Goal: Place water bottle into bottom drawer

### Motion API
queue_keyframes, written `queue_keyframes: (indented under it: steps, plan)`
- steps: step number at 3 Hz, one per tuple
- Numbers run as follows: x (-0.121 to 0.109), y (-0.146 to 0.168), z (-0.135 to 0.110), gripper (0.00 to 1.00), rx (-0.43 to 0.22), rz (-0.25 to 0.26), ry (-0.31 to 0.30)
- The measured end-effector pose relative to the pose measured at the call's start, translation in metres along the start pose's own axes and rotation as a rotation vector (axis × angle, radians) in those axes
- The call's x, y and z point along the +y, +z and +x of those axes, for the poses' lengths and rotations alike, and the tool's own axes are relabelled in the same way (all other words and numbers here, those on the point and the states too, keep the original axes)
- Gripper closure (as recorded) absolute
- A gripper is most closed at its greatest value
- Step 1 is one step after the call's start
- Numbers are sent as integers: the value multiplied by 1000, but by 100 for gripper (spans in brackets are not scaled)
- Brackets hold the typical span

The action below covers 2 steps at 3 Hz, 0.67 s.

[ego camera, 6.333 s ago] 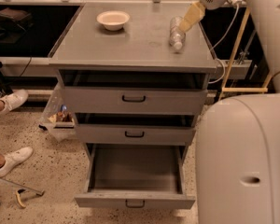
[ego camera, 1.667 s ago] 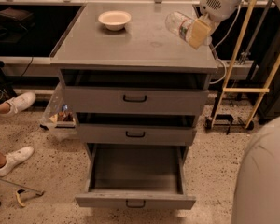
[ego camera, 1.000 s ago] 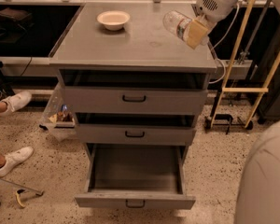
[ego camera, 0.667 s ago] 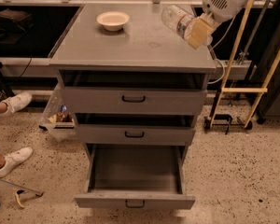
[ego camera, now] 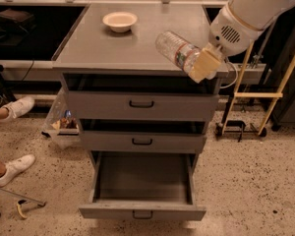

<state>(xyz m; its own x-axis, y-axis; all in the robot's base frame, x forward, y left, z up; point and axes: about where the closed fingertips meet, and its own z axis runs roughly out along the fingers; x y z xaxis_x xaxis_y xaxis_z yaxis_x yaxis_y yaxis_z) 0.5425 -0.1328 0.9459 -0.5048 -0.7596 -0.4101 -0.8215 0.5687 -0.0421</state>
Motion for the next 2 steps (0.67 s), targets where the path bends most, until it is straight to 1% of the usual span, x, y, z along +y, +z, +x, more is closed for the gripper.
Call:
queue_keyframes:
  steps: [1, 2]
  plan:
    - [0, 0, 0, 100, 0, 0, 0]
    - [-1, 15, 7, 100, 12, 3, 8]
